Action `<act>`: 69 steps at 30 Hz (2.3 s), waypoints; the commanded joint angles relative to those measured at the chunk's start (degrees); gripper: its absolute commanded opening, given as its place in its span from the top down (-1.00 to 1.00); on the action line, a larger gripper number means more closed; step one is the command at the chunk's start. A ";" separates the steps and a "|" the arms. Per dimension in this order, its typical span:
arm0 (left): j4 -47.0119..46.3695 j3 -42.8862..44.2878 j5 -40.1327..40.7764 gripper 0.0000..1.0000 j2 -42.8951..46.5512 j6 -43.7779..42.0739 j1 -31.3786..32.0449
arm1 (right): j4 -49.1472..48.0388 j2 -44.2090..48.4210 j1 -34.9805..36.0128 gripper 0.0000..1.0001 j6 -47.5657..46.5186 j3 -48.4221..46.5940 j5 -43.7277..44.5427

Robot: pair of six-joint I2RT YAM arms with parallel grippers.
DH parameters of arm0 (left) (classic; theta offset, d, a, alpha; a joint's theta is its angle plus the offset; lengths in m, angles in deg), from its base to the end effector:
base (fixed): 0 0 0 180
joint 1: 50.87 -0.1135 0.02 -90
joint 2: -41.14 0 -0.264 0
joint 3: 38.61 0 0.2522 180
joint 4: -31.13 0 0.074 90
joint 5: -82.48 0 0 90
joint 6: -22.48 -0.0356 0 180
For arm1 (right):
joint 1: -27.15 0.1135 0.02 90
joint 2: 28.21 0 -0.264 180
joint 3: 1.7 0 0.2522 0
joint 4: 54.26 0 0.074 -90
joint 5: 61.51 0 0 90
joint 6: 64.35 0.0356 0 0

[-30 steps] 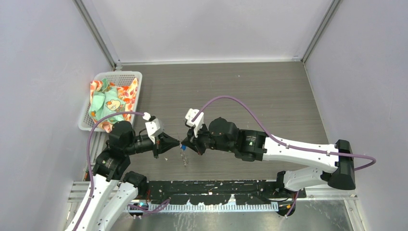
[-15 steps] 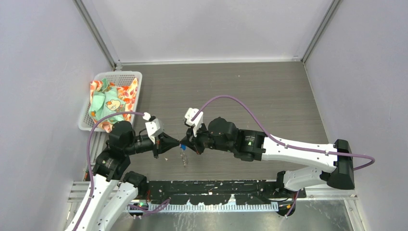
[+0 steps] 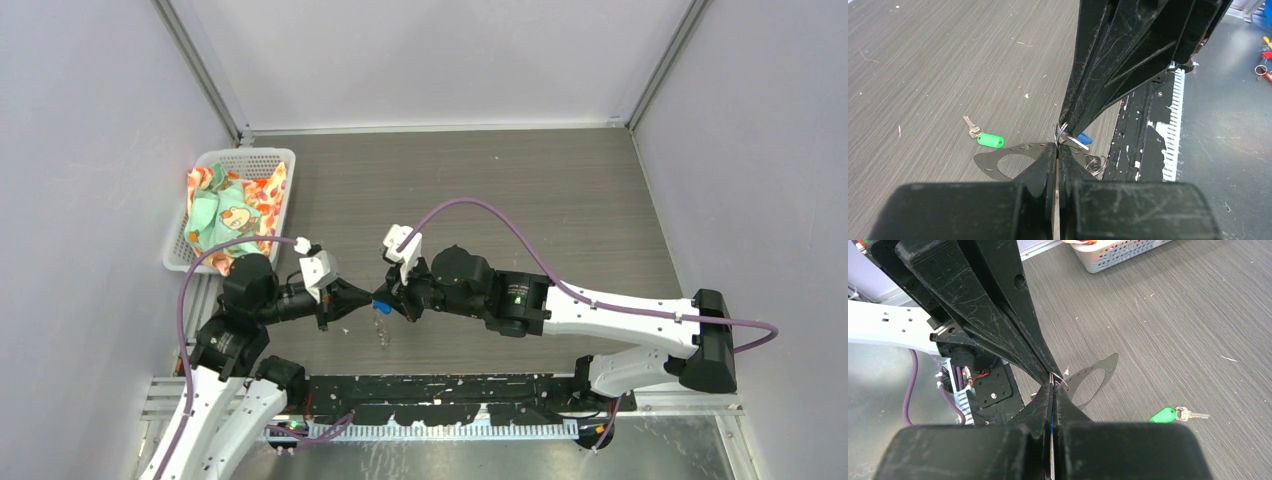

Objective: Put the keys on the keyring

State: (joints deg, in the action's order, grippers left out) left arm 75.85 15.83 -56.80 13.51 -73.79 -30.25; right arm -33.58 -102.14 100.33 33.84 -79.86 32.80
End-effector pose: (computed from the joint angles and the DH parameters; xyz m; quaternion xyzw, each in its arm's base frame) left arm 0.0876 -0.0618 0.3198 0.4095 0.6578 -0.4013 0.4886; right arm 0.0904 0.2897 0.3548 -0.4110 0.6872 0.3672 0.4733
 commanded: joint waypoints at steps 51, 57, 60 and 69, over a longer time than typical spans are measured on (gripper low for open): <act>-2.84 0.20 -3.51 0.99 3.40 -0.27 0.03 | -5.46 3.33 0.07 0.98 6.34 4.93 10.45; -4.17 -0.65 -2.82 0.99 4.63 -0.46 0.03 | -5.42 5.07 0.02 0.98 7.07 6.48 10.87; -4.68 -0.87 -2.58 0.99 4.95 -0.32 0.03 | -5.41 5.44 0.02 0.98 7.34 6.74 10.25; -5.19 -0.95 -4.65 0.99 5.52 -0.10 0.03 | -4.90 5.21 -0.12 0.98 7.49 6.51 7.73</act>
State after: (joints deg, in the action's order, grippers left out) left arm 74.28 14.52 -57.30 17.61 -74.90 -30.33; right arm -38.76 -98.51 101.01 41.53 -73.53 39.36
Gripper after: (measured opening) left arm 0.018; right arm 0.021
